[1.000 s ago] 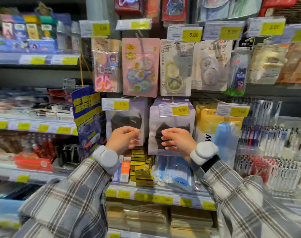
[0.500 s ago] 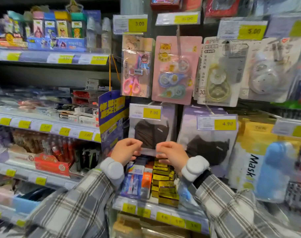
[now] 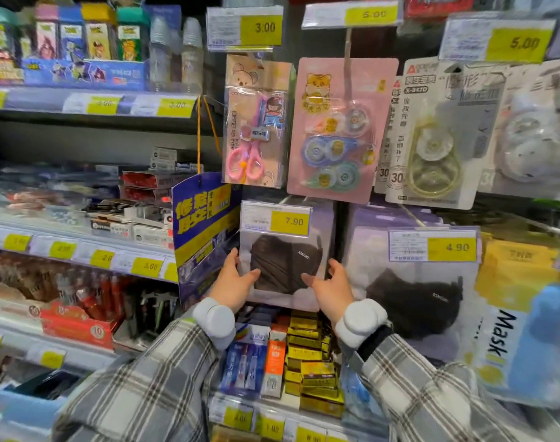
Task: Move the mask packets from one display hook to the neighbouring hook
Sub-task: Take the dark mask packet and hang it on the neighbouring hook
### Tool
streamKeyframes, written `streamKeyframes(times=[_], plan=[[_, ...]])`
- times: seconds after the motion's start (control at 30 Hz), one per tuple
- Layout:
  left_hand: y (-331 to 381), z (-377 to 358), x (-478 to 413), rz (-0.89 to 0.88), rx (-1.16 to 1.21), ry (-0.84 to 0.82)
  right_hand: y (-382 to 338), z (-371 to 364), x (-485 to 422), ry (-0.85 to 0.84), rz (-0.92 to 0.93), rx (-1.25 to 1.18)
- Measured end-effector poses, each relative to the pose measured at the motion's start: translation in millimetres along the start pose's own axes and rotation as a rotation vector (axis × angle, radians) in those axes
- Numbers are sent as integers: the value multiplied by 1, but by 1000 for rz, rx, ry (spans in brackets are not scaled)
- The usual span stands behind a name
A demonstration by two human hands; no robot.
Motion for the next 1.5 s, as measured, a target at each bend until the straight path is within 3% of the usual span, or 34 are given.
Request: streamKeyframes(times=[0.67,1.5], plan=[[9,25,24,-51,-6,165,-7,9,21,59,1,-59],[42,36,115,-88,129,155,-46,23,103,-66,71,-5]])
Point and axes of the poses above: each hand's wrist, its own x-axis away from the middle knuckle, its own z-axis out of the back of the hand, y = z × x, the point moved 10 cm from there along -x, towards the middle knuckle, and after that the axes turned 4 degrees about -y, right-handed, at the moved point
